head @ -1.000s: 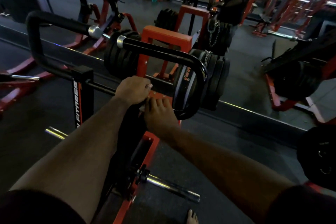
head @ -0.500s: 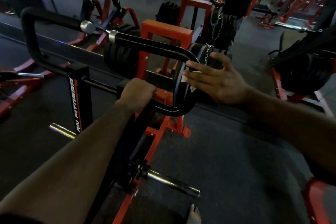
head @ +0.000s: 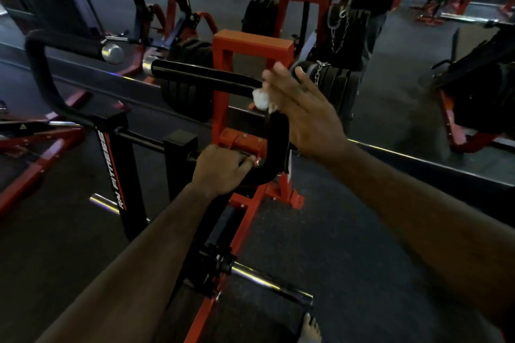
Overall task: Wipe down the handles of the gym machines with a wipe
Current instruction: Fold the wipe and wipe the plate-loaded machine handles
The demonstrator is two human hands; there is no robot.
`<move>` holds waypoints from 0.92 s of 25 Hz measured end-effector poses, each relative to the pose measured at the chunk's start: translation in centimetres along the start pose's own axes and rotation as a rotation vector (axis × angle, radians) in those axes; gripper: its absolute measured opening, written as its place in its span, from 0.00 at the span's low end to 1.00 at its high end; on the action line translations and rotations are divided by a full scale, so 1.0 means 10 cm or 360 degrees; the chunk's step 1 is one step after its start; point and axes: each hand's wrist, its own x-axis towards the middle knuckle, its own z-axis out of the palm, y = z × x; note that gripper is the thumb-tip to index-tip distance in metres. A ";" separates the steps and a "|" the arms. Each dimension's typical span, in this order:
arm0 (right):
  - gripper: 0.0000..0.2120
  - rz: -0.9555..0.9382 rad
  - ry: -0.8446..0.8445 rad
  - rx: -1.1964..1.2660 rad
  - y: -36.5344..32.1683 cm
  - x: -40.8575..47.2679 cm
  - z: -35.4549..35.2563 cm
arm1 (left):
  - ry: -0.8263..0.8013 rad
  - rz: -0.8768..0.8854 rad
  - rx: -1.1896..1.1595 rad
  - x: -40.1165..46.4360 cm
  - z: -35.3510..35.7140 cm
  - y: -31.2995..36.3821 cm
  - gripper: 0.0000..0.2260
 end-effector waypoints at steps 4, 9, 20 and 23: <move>0.18 0.1116 0.0327 0.0734 -0.57 -0.27 0.09 | -0.0112 -0.0338 -0.0360 0.05 -0.02 0.09 0.23; 0.18 0.1852 0.0197 0.1650 -0.70 -0.32 -0.10 | -0.0137 -0.0913 -0.0555 0.29 0.06 0.17 0.28; 0.11 0.1879 -0.0405 0.2324 0.06 0.14 -0.07 | -0.0003 -0.0960 0.0046 0.32 0.13 0.30 0.18; 0.16 0.2003 -0.1026 0.2579 -0.04 -0.33 0.03 | -0.0044 -0.0975 0.0103 0.34 0.12 0.30 0.14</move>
